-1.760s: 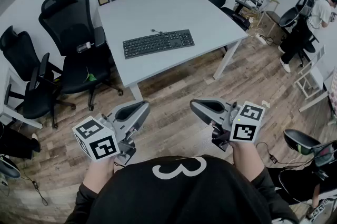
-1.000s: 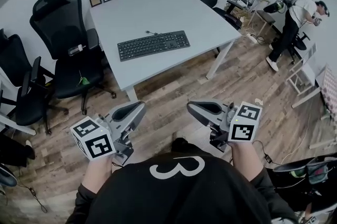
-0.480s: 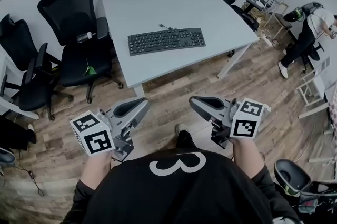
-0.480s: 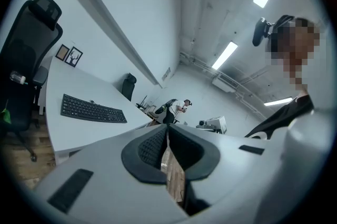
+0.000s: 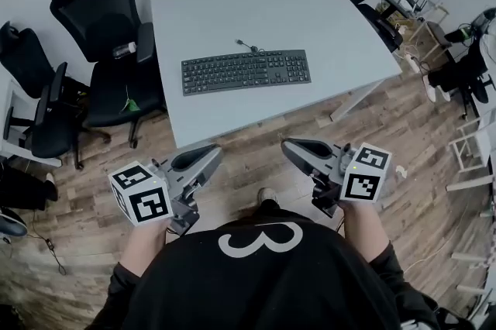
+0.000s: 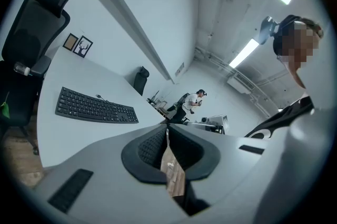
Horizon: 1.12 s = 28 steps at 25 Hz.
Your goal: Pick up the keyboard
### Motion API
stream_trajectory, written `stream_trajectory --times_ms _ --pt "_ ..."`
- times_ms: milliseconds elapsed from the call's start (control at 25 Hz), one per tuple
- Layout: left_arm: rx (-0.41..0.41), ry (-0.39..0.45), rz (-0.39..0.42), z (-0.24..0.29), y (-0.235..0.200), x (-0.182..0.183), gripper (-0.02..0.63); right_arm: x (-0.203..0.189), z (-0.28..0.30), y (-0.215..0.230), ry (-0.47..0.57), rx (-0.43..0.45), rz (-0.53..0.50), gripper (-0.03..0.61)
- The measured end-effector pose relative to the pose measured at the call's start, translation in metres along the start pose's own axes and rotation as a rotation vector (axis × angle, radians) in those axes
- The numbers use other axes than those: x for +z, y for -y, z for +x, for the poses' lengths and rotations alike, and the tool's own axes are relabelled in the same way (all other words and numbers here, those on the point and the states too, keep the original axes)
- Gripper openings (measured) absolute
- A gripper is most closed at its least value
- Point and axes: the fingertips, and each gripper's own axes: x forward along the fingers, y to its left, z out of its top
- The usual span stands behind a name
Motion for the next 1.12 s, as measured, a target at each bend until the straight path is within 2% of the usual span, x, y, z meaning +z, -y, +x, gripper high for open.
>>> stream_trajectory --times_ms 160,280,600,720,960,1120 --pt "0.042 0.003 -0.024 0.045 -0.024 0.023 0.021 0.030 -0.003 0.053 -0.012 0.013 0.016 0.011" --pt "0.061 0.012 -0.044 0.067 -0.039 0.024 0.021 0.035 -0.007 0.077 -0.010 0.019 0.019 0.011" --pt "0.090 0.005 -0.019 0.136 -0.043 0.037 0.023 0.072 -0.030 0.140 -0.029 0.047 0.013 0.011" --pt "0.119 0.019 -0.021 0.137 -0.046 0.039 0.025 0.080 -0.032 0.150 -0.029 0.053 0.009 0.012" --pt "0.242 0.046 -0.051 0.104 -0.072 0.035 0.028 0.081 -0.024 0.160 -0.031 0.054 0.019 0.014" --pt "0.289 0.056 -0.097 0.089 -0.104 0.036 0.081 0.076 -0.014 0.178 -0.050 0.022 0.047 0.015"
